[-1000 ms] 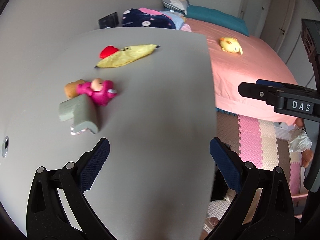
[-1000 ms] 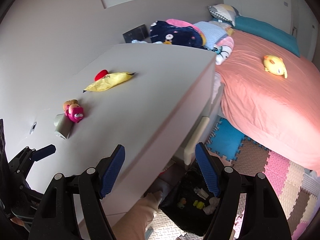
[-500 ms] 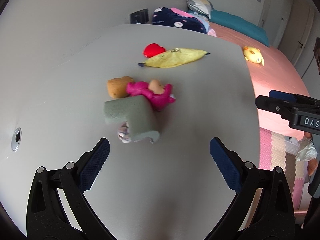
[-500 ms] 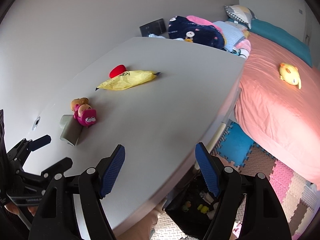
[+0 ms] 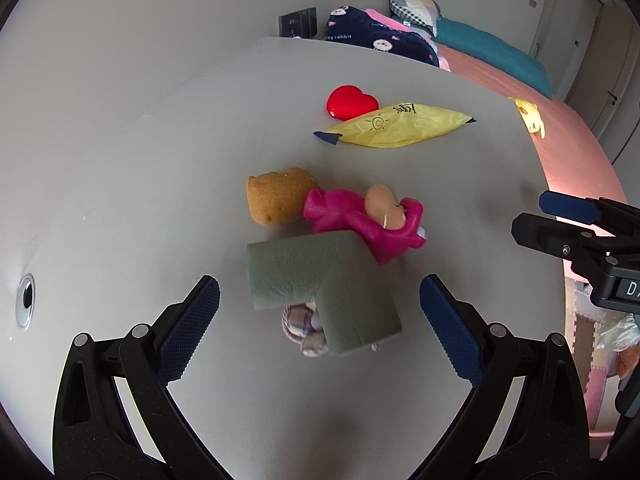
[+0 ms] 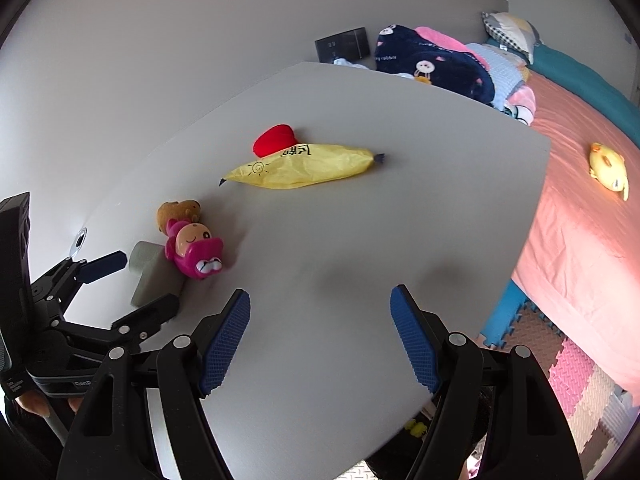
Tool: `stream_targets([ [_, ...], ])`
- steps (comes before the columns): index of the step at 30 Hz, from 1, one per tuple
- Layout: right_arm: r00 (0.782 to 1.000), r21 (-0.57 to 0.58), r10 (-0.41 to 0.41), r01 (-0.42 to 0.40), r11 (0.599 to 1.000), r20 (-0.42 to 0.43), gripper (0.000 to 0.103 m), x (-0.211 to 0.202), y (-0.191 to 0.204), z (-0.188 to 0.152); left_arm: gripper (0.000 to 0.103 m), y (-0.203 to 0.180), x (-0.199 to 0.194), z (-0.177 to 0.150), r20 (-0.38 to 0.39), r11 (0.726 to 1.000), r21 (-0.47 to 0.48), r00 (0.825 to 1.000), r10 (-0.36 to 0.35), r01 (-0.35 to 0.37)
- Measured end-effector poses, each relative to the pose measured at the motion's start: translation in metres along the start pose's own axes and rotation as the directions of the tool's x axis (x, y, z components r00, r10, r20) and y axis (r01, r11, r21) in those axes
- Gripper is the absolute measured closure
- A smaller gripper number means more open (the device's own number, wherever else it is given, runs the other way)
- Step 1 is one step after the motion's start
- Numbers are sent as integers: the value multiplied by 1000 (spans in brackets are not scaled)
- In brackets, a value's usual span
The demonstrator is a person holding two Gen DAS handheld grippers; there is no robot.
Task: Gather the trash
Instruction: 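Close the left tool on the grey-green foam corner while the right tool grasps the pink doll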
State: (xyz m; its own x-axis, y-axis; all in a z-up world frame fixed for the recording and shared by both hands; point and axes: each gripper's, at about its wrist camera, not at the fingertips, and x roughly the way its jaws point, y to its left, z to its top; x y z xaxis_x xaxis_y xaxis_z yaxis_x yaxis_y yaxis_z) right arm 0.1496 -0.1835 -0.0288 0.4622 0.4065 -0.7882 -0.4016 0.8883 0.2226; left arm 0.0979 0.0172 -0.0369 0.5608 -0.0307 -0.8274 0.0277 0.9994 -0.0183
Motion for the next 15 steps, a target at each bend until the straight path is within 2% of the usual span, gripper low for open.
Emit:
stream_targets([
  [10,1000,-2,17,-17,1000,-23,30,20,10,8,9,9,11,4,3,1000,4,1000,21,-21],
  [13,999,-8,25,-26,1000,-29,30,25,16,10,30,15,12,5,2,1000,-3,1000,-8,8],
  [14,999,-9,27,-28,1000,-30,30,27,17,11,43,16,13,5,-3,1000,-7,1000,-12,12],
  [15,999,-11,29,-30,999,-31,30,28,19,11,43,19,13,6,-6,1000,-16,1000,-16,16],
])
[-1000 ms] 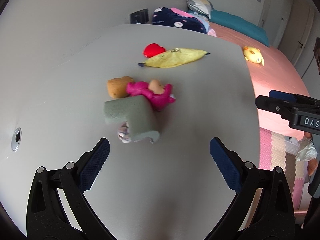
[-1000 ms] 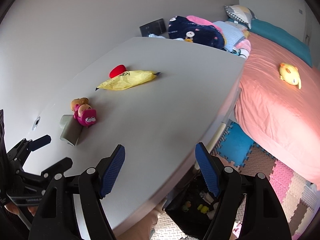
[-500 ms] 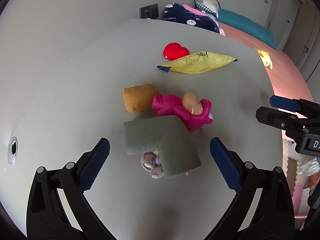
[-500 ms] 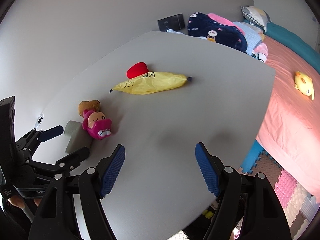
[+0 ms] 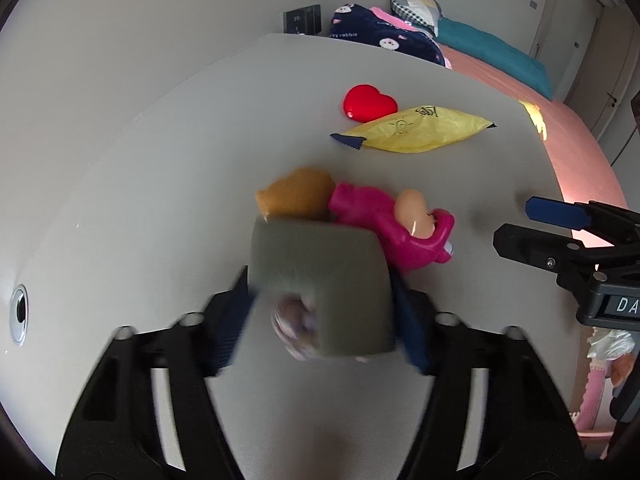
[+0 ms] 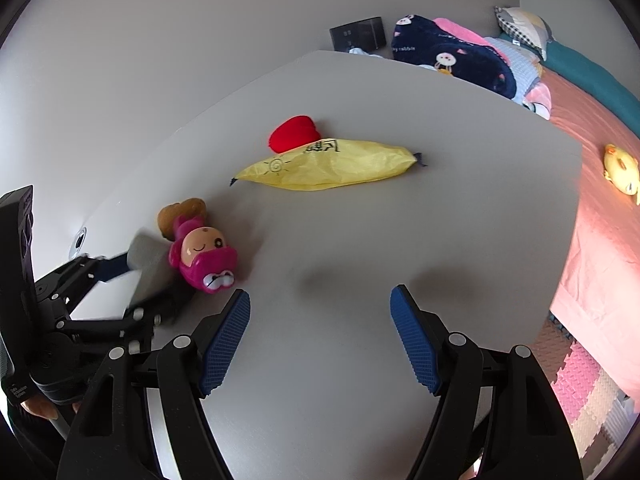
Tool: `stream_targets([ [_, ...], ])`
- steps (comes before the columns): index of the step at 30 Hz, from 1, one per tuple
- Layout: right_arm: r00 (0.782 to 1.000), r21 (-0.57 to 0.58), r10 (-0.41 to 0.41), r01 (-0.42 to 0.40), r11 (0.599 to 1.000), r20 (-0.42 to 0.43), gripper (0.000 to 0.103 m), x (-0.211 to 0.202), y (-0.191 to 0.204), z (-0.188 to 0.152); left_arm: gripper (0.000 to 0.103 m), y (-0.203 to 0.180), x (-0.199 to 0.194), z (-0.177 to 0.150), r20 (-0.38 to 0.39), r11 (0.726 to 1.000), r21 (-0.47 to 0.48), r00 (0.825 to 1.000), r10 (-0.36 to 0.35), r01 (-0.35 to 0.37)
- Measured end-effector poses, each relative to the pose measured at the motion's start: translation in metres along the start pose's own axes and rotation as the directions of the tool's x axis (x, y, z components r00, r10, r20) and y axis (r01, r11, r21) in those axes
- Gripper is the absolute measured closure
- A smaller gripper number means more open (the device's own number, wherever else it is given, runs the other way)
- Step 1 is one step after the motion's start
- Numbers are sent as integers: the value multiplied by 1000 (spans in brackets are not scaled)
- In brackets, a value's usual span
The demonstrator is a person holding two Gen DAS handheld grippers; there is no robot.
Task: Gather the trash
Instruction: 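Close the left tool on the grey-green foam corner while the right tool grasps the pink doll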
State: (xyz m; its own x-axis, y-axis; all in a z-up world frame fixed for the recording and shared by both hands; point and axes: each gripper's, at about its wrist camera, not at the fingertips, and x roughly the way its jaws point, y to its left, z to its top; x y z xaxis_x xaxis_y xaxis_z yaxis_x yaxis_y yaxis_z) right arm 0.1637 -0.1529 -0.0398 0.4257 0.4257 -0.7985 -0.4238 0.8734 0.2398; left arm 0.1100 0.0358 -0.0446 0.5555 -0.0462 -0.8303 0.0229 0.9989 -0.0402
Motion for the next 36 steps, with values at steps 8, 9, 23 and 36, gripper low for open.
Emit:
stream_targets([
  [8,1000,-23,26,-27,999,-5,30,9,19,6,65,22,-21,-2,59,999,-29,998,31,-30],
  [9,1000,-27,29,-29,999,-5,30,10,22,6,65,26,-24,-2,66,999,-36,997,31,-29],
  [23,998,-96,52,-54,994,-24,30,28,61,15,64,74,-42,-2,83,984,-171,996,-36,50],
  [36,1000,-162,29,-30,986,-6,56,43,71,20,43,88,-26,-3,42,982,-190,999,-3,11],
])
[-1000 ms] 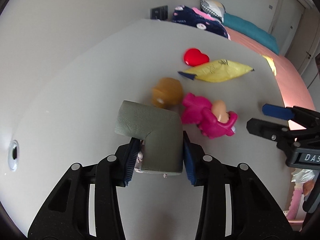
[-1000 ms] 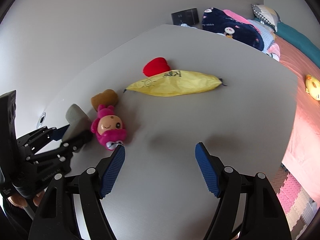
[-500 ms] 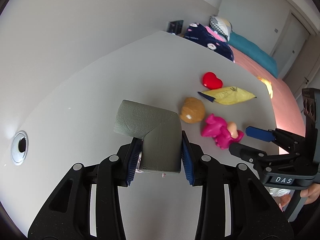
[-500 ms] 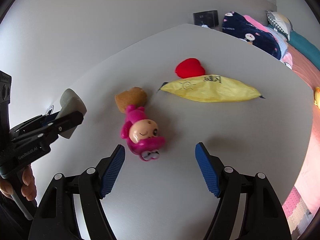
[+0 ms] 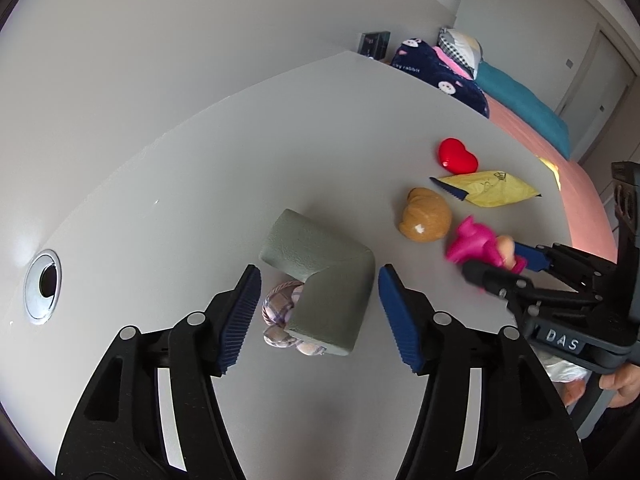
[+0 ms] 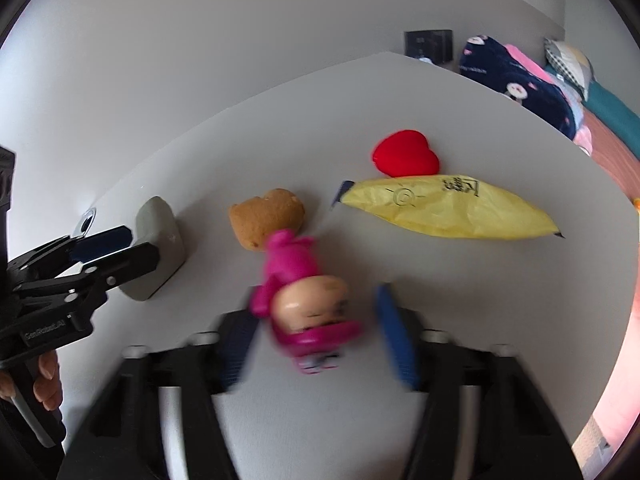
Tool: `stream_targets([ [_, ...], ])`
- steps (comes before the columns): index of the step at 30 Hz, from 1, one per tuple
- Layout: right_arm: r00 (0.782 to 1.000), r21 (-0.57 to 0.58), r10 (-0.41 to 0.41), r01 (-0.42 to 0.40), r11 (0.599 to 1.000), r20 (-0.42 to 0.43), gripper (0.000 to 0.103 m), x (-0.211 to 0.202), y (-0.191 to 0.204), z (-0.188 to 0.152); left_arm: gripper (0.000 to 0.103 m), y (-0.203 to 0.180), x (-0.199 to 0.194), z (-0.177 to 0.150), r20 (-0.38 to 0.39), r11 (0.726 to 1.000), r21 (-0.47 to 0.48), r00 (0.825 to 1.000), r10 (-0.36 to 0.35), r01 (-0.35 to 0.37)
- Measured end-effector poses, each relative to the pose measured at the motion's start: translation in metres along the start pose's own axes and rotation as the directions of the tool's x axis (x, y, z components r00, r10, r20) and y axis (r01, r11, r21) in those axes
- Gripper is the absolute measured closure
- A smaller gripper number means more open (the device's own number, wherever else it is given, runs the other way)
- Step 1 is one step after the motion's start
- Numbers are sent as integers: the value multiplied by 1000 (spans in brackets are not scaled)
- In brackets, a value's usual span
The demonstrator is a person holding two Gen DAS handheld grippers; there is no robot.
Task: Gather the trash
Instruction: 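Close the left tool on the grey-green foam corner while the right tool grasps the pink doll, then carry the grey-green foam and pink doll with both tools over the bin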
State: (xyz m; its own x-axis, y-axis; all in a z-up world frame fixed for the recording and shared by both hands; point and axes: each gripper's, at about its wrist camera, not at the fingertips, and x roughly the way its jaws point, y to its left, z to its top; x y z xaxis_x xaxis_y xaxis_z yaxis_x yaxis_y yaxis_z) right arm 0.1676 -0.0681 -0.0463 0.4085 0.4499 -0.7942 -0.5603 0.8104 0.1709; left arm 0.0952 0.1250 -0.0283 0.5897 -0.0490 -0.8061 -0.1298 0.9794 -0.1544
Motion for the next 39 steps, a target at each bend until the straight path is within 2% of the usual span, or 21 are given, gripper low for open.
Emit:
stream_targets([
  [2,1000,-16,-21,21,1000,7,56,-1,3,0,40,0,3,2,-4,1000,0,1000,7,-7],
  [5,1000,-11,-9,9,1000,4,57,-2,2,-2,37,-2,8,5,-7,1000,13,1000,18,-18],
  [10,1000,-6,-13,13,1000,9,57,-7,-3,-2,37,-6,18,13,2,999,34,999,33,-33],
  [11,1000,-6,-14,14,1000,10,57,-8,-4,-3,37,-8,19,15,6,998,41,999,40,-40],
  [12,1000,-6,-15,15,1000,12,59,-9,-5,-2,44,-8,21,15,6,998,46,999,47,-47],
  [16,1000,-5,-13,13,1000,18,59,-14,-8,-3,45,-10,20,15,17,998,56,999,43,-43],
  [27,999,14,-19,19,1000,48,59,-40,-15,-11,46,-31,-11,11,73,998,68,997,12,-17],
  [31,997,25,-23,22,999,68,59,-58,-19,-18,46,-39,-22,9,74,998,63,997,20,-25],
  [39,994,55,-40,34,998,107,59,-95,-30,-39,46,-73,-47,-8,95,995,103,995,-11,1],
])
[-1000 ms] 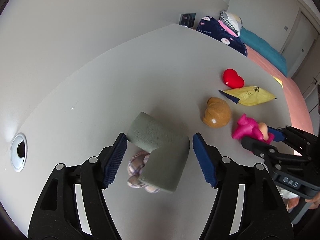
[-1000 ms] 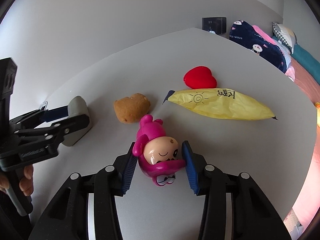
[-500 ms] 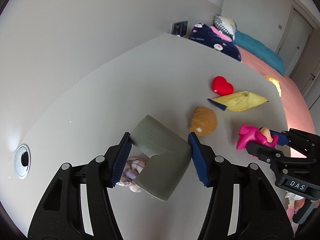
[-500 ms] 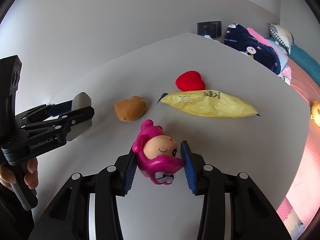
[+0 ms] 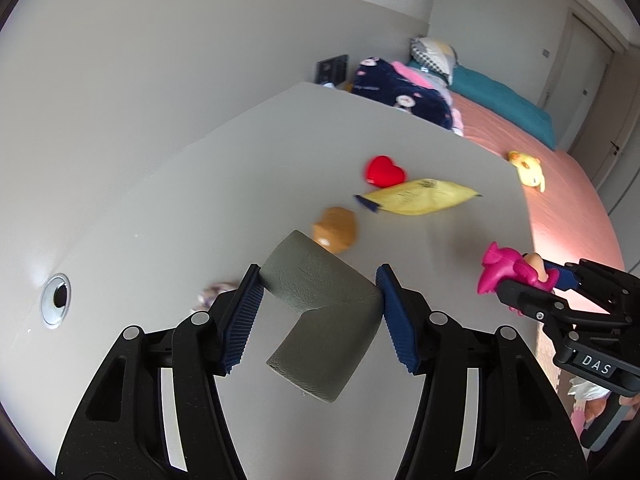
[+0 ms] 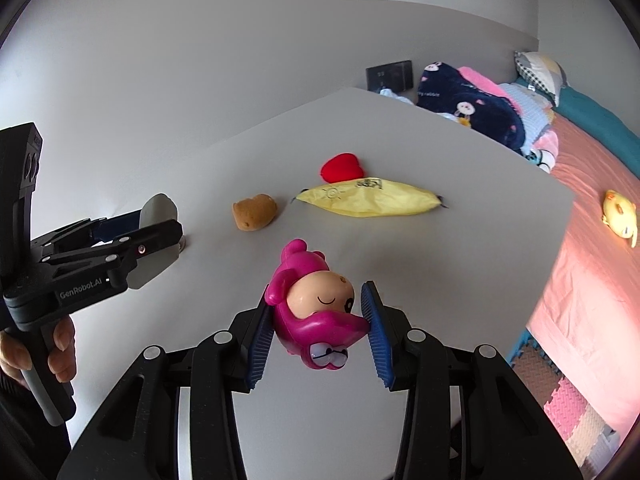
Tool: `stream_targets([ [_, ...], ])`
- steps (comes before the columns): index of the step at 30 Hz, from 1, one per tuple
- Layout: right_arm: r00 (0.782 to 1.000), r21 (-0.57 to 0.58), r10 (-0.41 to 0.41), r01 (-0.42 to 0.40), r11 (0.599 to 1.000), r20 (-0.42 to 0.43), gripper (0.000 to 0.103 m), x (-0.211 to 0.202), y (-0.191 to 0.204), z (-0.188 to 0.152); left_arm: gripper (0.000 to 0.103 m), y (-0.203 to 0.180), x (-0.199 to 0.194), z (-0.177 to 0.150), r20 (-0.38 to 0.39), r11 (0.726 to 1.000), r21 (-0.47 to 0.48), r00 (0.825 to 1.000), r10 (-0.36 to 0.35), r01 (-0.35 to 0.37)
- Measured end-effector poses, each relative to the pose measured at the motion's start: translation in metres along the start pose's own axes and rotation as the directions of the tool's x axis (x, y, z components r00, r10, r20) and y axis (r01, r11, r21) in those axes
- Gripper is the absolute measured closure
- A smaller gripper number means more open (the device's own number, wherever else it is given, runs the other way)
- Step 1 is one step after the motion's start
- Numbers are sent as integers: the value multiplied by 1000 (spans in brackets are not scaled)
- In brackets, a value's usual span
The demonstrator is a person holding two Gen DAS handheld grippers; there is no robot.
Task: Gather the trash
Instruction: 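Carry the grey-green foam and pink doll with both tools over the bin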
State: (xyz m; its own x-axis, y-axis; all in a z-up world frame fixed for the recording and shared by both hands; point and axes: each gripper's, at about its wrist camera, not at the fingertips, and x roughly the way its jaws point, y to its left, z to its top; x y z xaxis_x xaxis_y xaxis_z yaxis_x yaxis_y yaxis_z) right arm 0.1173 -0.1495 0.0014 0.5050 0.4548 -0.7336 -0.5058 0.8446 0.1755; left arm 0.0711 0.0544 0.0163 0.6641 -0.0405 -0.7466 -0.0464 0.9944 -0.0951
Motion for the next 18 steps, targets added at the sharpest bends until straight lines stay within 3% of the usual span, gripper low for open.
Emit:
stream_targets([
  [18,995,94,-76,69,993,68,59,-76,-55,-49,46,-115,-9,-21,-12,983,139,993,-119,120],
])
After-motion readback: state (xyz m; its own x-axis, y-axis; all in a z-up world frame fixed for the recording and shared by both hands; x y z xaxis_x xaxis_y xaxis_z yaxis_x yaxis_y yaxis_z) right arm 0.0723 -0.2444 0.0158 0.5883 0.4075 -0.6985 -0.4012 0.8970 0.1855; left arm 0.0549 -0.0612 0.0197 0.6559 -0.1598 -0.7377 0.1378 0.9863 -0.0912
